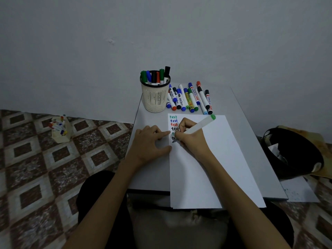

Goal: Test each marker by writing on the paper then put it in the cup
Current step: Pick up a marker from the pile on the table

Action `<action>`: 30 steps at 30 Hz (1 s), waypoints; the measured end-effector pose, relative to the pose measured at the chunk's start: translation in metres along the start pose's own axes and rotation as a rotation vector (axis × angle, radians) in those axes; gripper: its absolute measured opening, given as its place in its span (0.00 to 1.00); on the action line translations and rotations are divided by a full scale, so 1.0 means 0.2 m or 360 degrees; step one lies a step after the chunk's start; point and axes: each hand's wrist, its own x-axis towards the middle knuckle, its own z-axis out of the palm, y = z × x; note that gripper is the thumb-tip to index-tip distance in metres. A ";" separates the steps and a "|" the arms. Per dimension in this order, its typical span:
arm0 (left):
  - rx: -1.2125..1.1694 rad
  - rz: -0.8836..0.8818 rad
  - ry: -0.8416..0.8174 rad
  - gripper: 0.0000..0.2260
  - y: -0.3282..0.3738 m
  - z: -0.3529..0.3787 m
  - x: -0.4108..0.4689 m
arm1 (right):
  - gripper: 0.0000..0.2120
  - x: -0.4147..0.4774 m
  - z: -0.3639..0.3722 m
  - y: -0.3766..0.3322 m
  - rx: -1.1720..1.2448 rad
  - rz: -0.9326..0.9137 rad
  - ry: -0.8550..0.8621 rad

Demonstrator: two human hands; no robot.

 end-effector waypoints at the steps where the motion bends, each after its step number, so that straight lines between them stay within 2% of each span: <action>1: -0.0007 0.0001 0.0003 0.32 0.00 0.00 0.00 | 0.16 0.00 0.00 0.00 0.0003 0.0002 -0.0017; 5: -0.0015 -0.0012 -0.0016 0.32 0.00 -0.01 0.00 | 0.16 0.01 -0.02 0.01 0.0176 0.0060 -0.0011; 15: -0.0020 0.0015 0.0014 0.31 0.00 0.00 0.00 | 0.15 0.02 -0.01 0.04 0.0016 -0.0073 0.0038; 30: -0.0038 0.0009 0.0012 0.31 0.01 0.00 0.00 | 0.15 0.02 -0.01 0.04 0.0066 -0.0026 0.0082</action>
